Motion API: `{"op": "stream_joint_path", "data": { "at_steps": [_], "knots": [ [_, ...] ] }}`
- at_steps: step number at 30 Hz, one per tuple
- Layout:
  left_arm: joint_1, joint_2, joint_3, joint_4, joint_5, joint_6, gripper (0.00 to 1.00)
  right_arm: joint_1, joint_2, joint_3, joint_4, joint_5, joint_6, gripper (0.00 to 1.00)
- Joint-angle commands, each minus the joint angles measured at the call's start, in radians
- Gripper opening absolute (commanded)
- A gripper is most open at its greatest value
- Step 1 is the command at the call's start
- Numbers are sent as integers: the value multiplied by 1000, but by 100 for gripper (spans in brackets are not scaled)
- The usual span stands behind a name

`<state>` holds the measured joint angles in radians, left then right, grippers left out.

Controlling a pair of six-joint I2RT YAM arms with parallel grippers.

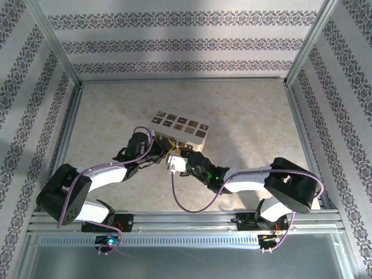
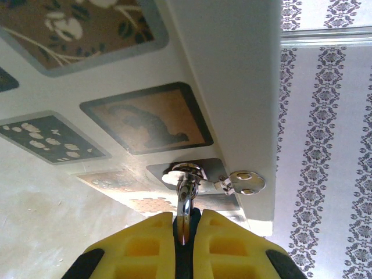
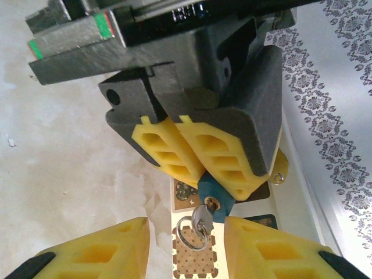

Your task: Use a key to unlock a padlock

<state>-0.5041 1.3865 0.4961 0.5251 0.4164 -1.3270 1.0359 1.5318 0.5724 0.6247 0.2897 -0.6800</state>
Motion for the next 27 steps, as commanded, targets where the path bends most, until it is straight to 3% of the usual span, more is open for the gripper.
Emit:
{"op": "stream_joint_path", "data": {
  "at_steps": [1, 27],
  "knots": [
    [-16, -30, 41, 31, 9, 19, 0, -10, 17, 24, 16, -6, 5, 37],
    [-21, -26, 35, 56, 13, 8, 0, -10, 81, 43, 65, 37, 20, 16]
  ]
}}
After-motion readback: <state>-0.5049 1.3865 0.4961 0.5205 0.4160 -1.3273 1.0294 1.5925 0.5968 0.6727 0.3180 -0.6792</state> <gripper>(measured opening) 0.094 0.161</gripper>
